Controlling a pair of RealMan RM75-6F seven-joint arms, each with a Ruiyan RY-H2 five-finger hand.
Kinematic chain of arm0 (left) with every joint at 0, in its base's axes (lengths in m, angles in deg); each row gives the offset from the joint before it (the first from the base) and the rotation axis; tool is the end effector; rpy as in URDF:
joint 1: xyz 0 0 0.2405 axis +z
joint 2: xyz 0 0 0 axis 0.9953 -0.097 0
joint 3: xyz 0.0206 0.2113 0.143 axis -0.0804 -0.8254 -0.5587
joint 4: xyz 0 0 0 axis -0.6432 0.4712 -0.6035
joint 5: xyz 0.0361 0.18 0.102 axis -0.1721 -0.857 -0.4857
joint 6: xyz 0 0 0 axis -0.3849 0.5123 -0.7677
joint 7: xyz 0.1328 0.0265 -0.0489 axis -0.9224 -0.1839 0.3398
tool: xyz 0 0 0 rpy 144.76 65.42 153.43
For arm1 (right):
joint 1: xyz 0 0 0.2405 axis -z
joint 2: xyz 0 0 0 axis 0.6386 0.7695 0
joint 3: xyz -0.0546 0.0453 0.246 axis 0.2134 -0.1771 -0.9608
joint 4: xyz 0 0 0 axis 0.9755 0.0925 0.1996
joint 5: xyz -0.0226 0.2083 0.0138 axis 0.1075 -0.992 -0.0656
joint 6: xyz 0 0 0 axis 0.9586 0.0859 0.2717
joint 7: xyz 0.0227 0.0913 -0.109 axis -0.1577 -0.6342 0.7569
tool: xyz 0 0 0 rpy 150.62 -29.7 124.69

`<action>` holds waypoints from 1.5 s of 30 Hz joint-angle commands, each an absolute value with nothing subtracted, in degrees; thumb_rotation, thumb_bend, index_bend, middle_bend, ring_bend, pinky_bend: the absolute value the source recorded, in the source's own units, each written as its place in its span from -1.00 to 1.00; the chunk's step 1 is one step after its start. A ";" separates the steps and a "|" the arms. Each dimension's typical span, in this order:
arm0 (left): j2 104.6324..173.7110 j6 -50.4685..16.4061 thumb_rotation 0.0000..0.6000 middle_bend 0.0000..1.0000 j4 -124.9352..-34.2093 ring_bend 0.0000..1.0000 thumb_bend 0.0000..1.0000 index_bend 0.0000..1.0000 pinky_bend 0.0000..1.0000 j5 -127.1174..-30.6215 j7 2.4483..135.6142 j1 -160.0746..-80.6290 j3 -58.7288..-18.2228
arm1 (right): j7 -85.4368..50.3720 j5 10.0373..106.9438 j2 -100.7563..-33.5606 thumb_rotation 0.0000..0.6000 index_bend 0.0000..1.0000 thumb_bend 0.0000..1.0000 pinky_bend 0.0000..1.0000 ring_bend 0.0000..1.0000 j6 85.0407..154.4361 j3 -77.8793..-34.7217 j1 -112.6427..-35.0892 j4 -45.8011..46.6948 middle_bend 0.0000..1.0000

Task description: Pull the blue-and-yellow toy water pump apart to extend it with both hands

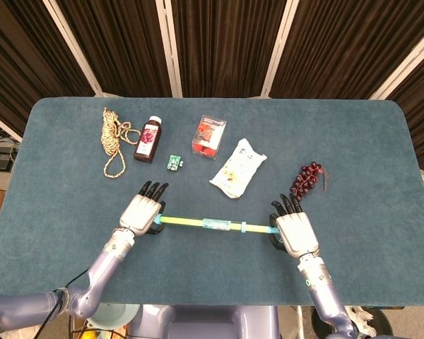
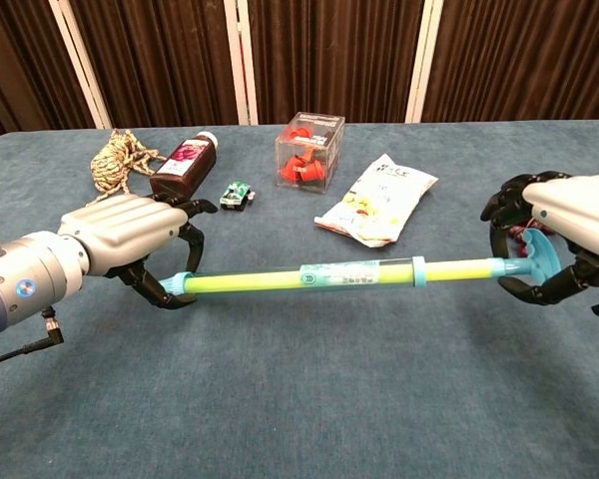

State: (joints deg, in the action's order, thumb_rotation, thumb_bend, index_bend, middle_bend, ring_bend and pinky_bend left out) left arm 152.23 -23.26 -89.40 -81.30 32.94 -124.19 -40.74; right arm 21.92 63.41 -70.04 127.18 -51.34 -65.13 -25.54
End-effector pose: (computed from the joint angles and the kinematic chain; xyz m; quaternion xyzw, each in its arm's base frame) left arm -0.1558 0.3084 -0.0592 -0.7928 -0.3019 -0.2977 0.4378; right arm -0.1859 -0.2544 0.0104 0.7114 -0.3626 0.3302 0.5034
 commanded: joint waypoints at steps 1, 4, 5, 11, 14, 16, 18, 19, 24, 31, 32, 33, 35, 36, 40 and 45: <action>150.76 -22.70 1.00 -0.99 -91.50 -1.00 -0.27 0.03 -0.96 -82.11 33.70 -123.90 -40.97 | 21.60 63.10 -69.71 1.00 0.65 0.03 -0.98 -0.84 127.23 -51.67 -65.16 -25.66 -0.56; 149.45 -22.41 1.00 -0.99 -93.52 -1.00 -0.27 0.03 -0.96 -82.59 34.00 -123.76 -41.11 | 21.33 62.80 -69.42 1.00 0.65 0.03 -0.98 -0.84 127.33 -52.04 -65.21 -25.97 -0.56; 149.04 -22.21 1.00 -0.99 -94.15 -1.00 -0.27 0.03 -0.96 -82.85 33.99 -123.75 -41.15 | 21.35 62.76 -69.32 1.00 0.65 0.03 -0.98 -0.84 127.35 -52.12 -65.25 -26.07 -0.56; 146.14 -21.17 1.00 -0.99 -98.29 -1.00 -0.27 0.04 -0.96 -84.03 33.82 -123.51 -41.43 | 21.81 62.68 -68.86 1.00 0.66 0.03 -0.98 -0.84 127.66 -52.47 -65.51 -26.21 -0.56; 145.02 -20.89 1.00 -0.99 -99.69 -1.00 -0.27 0.04 -0.96 -84.44 33.74 -123.37 -41.70 | 21.78 62.60 -68.76 1.00 0.66 0.03 -0.98 -0.84 127.77 -52.54 -65.53 -26.10 -0.56; 144.07 -20.54 1.00 -0.99 -100.92 -1.00 -0.27 0.04 -0.96 -84.88 33.76 -123.18 -41.96 | 21.74 62.48 -68.62 1.00 0.66 0.03 -0.98 -0.84 127.83 -52.52 -65.50 -25.91 -0.56; 143.24 -20.29 1.00 -0.99 -101.89 -1.00 -0.27 0.04 -0.96 -85.28 33.83 -122.99 -42.25 | 21.64 62.43 -68.46 1.00 0.66 0.03 -0.98 -0.84 127.86 -52.47 -65.46 -25.73 -0.56; 142.82 -20.19 1.00 -0.99 -102.29 -1.00 -0.27 0.04 -0.96 -85.50 33.86 -122.87 -42.46 | 21.57 62.40 -68.39 1.00 0.66 0.03 -0.98 -0.84 127.86 -52.44 -65.43 -25.62 -0.56; 140.62 -19.65 1.00 -0.99 -104.02 -1.00 -0.27 0.04 -0.96 -86.79 34.39 -122.19 -43.50 | 21.03 62.44 -67.85 1.00 0.67 0.02 -0.98 -0.84 127.93 -52.16 -65.16 -24.98 -0.56; 138.16 -19.05 1.00 -0.99 -105.96 -1.00 -0.27 0.04 -0.96 -88.39 35.62 -121.14 -44.80 | 19.99 62.42 -67.12 1.00 0.67 0.03 -0.98 -0.84 127.96 -51.94 -64.76 -24.09 -0.56; 137.96 -19.01 1.00 -0.99 -106.07 -1.00 -0.27 0.04 -0.96 -88.56 35.72 -121.03 -44.96 | 19.90 62.40 -67.07 1.00 0.67 0.03 -0.98 -0.84 127.97 -51.94 -64.72 -23.99 -0.56; 137.59 -18.91 1.00 -0.99 -106.24 -1.00 -0.27 0.04 -0.96 -88.91 35.92 -120.81 -45.26 | 19.66 62.33 -66.95 1.00 0.68 0.03 -0.98 -0.84 127.95 -51.91 -64.63 -23.85 -0.56; 137.07 -18.82 1.00 -0.99 -106.40 -1.00 -0.27 0.04 -0.96 -89.39 36.25 -120.51 -45.68 | 19.41 62.30 -66.74 1.00 0.68 0.03 -0.98 -0.84 127.92 -51.84 -64.51 -23.66 -0.56; 136.83 -18.76 1.00 -0.99 -106.48 -1.00 -0.27 0.04 -0.96 -89.63 36.42 -120.35 -45.86 | 19.31 62.33 -66.63 1.00 0.68 0.03 -0.98 -0.84 127.93 -51.80 -64.47 -23.56 -0.56; 135.85 -18.45 1.00 -0.99 -106.85 -1.00 -0.27 0.04 -0.96 -90.61 37.34 -119.74 -46.43 | 18.89 62.37 -66.36 1.00 0.68 0.03 -0.98 -0.84 127.96 -51.87 -64.36 -23.17 -0.56; 134.05 -17.92 1.00 -0.99 -107.73 -1.00 -0.27 0.04 -0.96 -91.95 38.72 -118.89 -47.06 | 18.71 61.93 -66.06 1.00 0.68 0.03 -0.98 -0.84 127.99 -52.21 -64.31 -22.67 -0.56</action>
